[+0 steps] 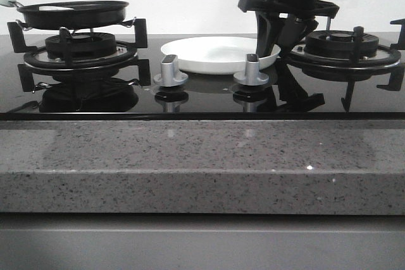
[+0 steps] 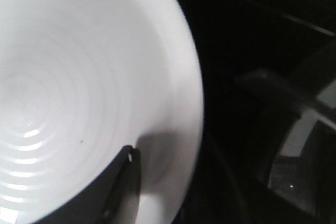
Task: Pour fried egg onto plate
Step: 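Reach the right gripper down and grasp the white plate's rim, then lift the white plate with the right gripper toward the frying pan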
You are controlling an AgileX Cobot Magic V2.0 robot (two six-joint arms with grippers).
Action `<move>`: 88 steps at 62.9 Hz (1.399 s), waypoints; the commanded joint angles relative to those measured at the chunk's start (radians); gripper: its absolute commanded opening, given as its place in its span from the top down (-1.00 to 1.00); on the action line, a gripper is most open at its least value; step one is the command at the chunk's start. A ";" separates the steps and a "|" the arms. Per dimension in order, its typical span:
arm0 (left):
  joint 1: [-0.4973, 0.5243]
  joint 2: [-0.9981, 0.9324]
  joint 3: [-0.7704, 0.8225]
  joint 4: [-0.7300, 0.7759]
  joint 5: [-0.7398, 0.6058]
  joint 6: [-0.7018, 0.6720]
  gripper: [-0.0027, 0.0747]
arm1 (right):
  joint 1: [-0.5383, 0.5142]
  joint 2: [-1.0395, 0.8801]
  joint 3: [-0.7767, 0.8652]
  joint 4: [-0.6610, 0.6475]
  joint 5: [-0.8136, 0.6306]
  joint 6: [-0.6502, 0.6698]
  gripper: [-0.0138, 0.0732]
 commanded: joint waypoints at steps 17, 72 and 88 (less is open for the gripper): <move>0.000 0.005 -0.028 -0.004 -0.091 -0.009 -0.29 | -0.001 -0.056 -0.042 0.016 -0.022 -0.001 0.93; 0.000 0.005 -0.028 -0.004 -0.091 -0.009 -0.29 | -0.017 -0.271 0.001 0.175 0.088 0.070 0.93; 0.000 0.005 -0.028 -0.004 -0.091 -0.009 -0.29 | 0.060 -0.567 0.559 0.175 -0.272 0.015 0.93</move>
